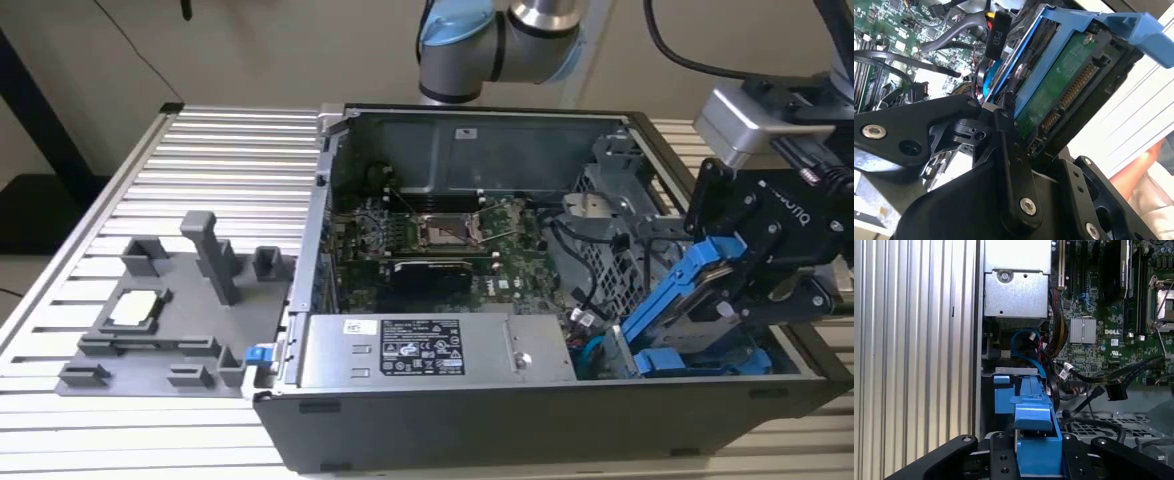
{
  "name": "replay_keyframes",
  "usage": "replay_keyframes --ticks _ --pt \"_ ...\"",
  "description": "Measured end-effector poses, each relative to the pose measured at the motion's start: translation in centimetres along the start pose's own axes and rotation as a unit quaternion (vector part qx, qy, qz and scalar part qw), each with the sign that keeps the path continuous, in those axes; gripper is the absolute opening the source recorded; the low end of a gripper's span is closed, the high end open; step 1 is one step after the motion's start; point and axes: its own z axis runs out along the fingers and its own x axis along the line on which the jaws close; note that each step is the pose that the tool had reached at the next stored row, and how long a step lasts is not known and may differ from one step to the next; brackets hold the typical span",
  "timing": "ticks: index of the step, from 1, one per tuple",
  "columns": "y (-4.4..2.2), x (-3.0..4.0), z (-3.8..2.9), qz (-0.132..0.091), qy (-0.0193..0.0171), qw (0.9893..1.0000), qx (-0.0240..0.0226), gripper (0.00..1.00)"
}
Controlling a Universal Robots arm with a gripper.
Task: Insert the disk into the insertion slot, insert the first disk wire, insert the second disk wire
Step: 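Insert the disk into the insertion slot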
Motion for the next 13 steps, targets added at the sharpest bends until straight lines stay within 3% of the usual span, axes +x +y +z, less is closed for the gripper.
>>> replay_keyframes --ticks 2,4,5,8,13 --pt "0.01 0.0 -0.01 0.0 0.0 1.0 -0.0002 0.4" --pt "0.01 0.0 -0.01 0.0 -0.0001 1.0 -0.0002 0.4" --pt "0.01 0.0 0.0 0.0 -0.0002 1.0 -0.0002 0.47" --pt "0.02 0.0 -0.22 0.0 0.0002 1.0 -0.0002 0.47" --pt "0.13 -0.07 -2.31 0.0 0.0004 1.0 -0.0002 0.47"
